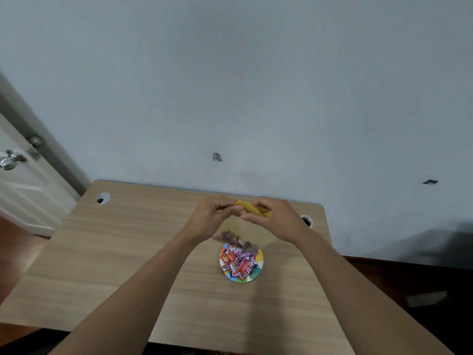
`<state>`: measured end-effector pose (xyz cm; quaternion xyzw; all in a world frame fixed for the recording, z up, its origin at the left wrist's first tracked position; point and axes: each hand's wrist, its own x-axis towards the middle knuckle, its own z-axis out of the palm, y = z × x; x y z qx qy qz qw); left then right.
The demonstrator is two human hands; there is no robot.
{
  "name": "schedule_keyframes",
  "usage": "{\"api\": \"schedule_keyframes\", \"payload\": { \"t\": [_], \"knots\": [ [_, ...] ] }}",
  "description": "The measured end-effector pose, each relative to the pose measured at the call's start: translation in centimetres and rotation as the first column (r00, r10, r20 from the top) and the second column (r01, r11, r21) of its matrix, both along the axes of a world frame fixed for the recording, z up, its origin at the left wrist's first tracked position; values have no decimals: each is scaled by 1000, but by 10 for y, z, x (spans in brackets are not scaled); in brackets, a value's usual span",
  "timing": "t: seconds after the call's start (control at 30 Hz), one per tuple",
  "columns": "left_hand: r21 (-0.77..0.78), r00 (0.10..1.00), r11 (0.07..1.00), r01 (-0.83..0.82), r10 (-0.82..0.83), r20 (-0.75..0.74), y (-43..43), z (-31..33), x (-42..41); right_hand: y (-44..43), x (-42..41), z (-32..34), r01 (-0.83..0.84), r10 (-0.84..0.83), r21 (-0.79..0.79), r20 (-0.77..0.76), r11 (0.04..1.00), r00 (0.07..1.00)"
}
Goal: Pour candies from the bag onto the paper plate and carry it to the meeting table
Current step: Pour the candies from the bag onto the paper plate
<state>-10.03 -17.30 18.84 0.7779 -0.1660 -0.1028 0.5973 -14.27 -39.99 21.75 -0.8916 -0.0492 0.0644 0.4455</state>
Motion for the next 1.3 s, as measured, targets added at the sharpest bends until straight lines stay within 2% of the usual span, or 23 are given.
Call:
{"api": "schedule_keyframes", "payload": {
  "t": [0.13,0.2,0.33,0.5,0.63,0.73,0.83,0.9,1.03,1.17,1.3],
  "knots": [
    [-183,988,977,-108,85,-129,1,0,-2,10,5,-2,47,-47,52,14,998,999],
    [-227,985,967,-114,81,-151,4,0,-2,10,6,-3,59,-59,52,-1,997,998],
    [-155,988,981,-116,98,-123,9,-4,-5,13,6,-5,42,-41,38,-3,998,999],
    [-80,976,974,-212,208,-60,3,-4,-9,21,4,-3,48,-48,31,14,998,999],
    [64,949,954,-294,284,133,-5,-9,-13,32,5,-3,54,-55,21,46,998,997],
    [72,927,937,-342,324,190,-10,-9,-16,35,6,-2,60,-60,3,60,998,996],
    [53,946,949,-310,302,117,-7,-8,-12,32,6,-1,78,-75,-45,78,996,994],
    [26,954,955,-297,296,49,-3,-8,-7,31,5,0,101,-99,-28,75,995,992],
    [2,955,955,-297,297,4,-1,-5,-6,37,2,-2,124,-126,36,59,992,990],
    [-67,955,956,-286,278,-100,0,-3,-11,36,3,-6,117,-119,26,75,993,990],
    [30,947,947,-321,321,-29,0,-7,-12,37,4,-10,72,-69,-23,121,997,990]
  ]
}}
